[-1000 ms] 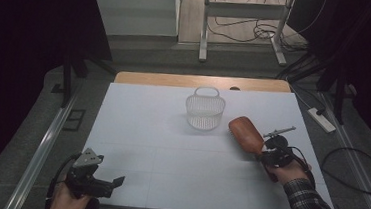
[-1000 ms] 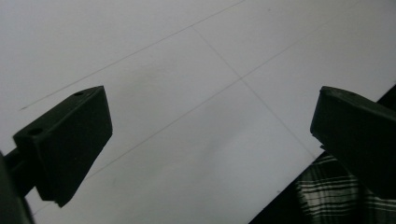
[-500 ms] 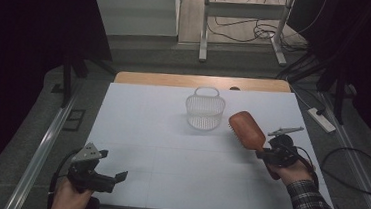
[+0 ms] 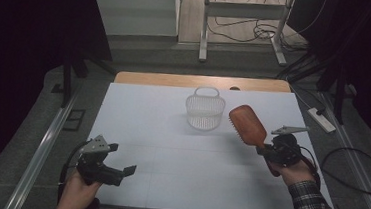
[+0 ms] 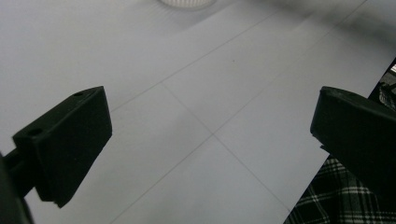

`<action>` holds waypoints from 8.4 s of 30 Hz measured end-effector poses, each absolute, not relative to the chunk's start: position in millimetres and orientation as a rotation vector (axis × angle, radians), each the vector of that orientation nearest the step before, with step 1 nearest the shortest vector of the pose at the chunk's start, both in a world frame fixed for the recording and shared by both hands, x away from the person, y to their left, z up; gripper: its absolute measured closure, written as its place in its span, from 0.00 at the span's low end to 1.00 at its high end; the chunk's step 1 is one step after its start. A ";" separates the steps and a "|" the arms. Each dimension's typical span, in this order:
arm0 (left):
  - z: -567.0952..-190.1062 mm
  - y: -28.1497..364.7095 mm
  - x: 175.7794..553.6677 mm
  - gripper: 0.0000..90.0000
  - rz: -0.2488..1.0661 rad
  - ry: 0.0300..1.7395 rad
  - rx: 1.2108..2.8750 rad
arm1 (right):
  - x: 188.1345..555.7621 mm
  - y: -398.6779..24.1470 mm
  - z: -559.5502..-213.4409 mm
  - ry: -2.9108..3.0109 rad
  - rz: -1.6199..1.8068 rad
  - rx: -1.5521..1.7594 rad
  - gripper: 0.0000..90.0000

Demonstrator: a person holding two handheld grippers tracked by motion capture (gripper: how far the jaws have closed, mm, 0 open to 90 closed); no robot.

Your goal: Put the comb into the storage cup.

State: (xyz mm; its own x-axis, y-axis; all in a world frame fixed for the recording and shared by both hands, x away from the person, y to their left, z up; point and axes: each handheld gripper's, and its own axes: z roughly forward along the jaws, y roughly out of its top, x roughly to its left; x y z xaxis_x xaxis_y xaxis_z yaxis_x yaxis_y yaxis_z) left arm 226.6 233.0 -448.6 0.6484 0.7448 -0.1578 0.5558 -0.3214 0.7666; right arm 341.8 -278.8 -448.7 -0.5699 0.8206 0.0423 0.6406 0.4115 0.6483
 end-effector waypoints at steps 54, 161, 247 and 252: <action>-425.7 172.2 295.1 0.00 0.101 0.913 1.890 | 323.7 -244.0 -427.5 2.380 1.126 1.080 0.80; -430.4 113.0 346.5 0.61 -0.425 0.839 1.688 | 293.1 -160.0 -439.9 2.546 1.274 0.728 0.74; -392.8 160.0 376.8 0.60 -0.140 0.946 1.684 | 287.6 -262.1 -455.8 2.594 1.016 1.039 0.00; -388.9 163.2 381.1 0.60 -0.132 0.956 1.680 | 282.0 -271.9 -455.7 2.573 1.017 1.082 0.00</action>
State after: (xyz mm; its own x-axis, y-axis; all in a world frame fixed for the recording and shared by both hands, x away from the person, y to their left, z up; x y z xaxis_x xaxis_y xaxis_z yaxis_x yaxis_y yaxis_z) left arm 381.1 163.2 -388.9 0.6632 0.5172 -0.5410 0.6447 -0.0275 0.7639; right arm 282.0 -271.9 -455.7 -0.7220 0.6846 0.1005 0.5683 0.5039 0.6504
